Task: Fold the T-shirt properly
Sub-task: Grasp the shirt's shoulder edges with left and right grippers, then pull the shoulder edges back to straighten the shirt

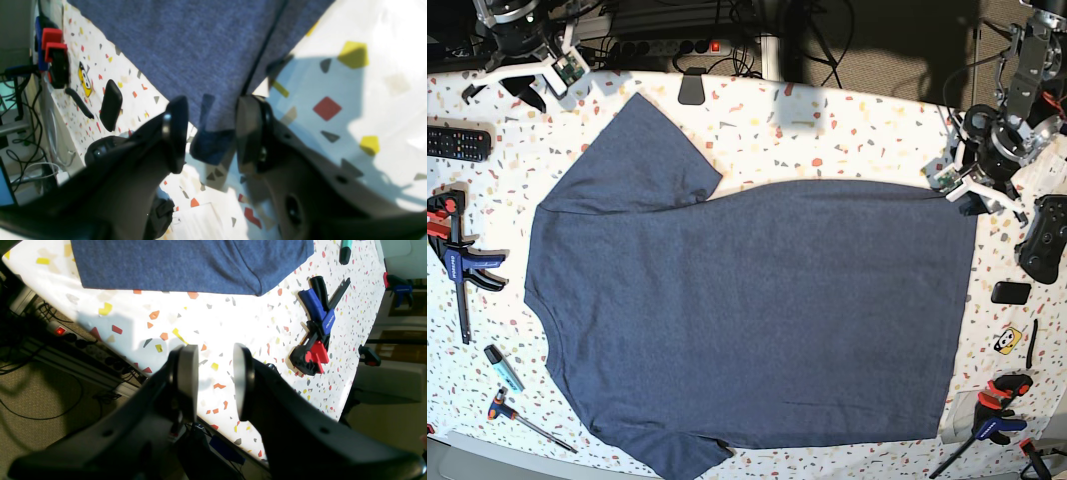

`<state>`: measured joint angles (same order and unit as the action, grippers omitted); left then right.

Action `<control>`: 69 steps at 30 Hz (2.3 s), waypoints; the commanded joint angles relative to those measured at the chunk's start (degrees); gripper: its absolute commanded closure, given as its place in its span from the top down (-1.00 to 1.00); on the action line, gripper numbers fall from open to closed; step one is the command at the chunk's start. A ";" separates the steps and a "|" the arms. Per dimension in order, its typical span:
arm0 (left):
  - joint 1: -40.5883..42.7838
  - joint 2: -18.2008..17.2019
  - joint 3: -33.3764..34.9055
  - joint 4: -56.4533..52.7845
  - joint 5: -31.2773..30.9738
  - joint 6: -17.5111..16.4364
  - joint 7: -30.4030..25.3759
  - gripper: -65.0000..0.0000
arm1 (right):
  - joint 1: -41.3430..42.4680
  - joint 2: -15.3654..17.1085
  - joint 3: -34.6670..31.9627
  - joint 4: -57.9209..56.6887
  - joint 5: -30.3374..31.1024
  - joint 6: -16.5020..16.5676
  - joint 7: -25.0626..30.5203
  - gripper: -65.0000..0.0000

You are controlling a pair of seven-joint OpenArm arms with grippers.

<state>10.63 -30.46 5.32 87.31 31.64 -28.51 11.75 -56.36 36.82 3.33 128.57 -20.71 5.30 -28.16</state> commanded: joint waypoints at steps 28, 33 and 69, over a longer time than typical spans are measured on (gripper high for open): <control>-0.20 -0.85 -0.35 0.42 -13.29 -0.85 0.17 -1.00 | 11.98 6.38 -0.07 -12.59 -3.13 14.08 6.51 -0.22; -0.20 -0.83 -0.35 0.44 -13.29 -0.85 0.17 -1.00 | 18.18 7.17 -4.81 -18.64 -4.11 14.43 7.80 -0.21; -0.17 -0.90 -0.35 0.44 -15.41 -0.81 -0.74 -1.00 | 47.45 9.22 -31.95 -36.09 0.39 13.20 -4.50 -1.00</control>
<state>10.79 -30.48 5.30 87.20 16.49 -29.15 11.99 -8.97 44.84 -28.93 92.05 -20.78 18.48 -31.75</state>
